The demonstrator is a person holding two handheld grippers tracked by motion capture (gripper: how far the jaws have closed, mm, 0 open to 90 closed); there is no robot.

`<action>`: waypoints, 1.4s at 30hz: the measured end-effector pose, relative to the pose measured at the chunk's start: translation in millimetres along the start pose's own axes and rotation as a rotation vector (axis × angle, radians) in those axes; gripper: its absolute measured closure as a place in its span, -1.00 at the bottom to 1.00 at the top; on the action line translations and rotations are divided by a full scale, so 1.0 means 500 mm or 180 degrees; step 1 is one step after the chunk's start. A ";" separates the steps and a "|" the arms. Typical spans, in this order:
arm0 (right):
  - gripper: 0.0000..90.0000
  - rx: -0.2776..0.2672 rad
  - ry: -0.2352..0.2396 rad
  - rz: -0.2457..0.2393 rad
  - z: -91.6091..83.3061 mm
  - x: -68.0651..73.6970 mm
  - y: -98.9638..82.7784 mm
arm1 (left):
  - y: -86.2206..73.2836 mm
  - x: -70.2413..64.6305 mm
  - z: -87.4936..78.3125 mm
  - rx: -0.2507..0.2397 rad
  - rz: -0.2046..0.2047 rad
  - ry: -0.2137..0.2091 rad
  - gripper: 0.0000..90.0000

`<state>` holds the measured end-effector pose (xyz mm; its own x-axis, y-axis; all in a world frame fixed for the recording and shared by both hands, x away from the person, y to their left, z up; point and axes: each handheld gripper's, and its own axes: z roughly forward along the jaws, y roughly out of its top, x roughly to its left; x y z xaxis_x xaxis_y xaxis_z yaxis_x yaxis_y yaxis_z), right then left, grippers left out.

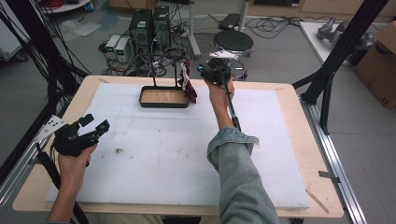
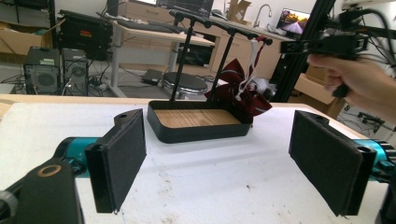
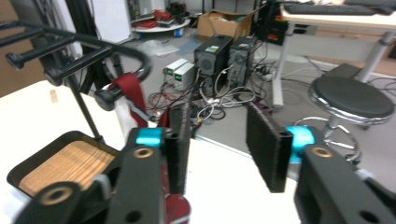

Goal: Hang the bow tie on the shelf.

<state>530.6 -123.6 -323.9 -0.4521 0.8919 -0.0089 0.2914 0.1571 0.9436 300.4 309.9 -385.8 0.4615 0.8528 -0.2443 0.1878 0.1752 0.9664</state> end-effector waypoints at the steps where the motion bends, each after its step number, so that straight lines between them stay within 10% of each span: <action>1: 0.21 -0.0001 -0.0019 0.0015 -0.011 -0.007 0.001 | -0.001 0.000 0.000 0.0006 0.0002 0.0005 -0.58; 16: -0.72 -0.0062 -0.0358 0.0438 -0.212 -0.129 -0.034 | -0.007 -0.011 0.010 0.0054 0.0058 -0.0004 -0.58; 27: -0.73 -0.0242 -0.0396 0.0422 -0.342 -0.155 -0.074 | -0.006 -0.006 0.006 0.0046 0.0050 0.0029 -0.58; 42: -0.73 -0.0453 -0.0331 0.0452 -0.482 -0.137 -0.227 | -0.013 -0.001 0.004 0.0075 0.0124 0.0174 -0.59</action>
<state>325.1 -304.6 -350.4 -0.3236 0.9409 0.1003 0.2208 -0.0280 0.9749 300.6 307.7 -392.0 0.4209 0.8845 -0.2011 0.1912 0.1302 0.9729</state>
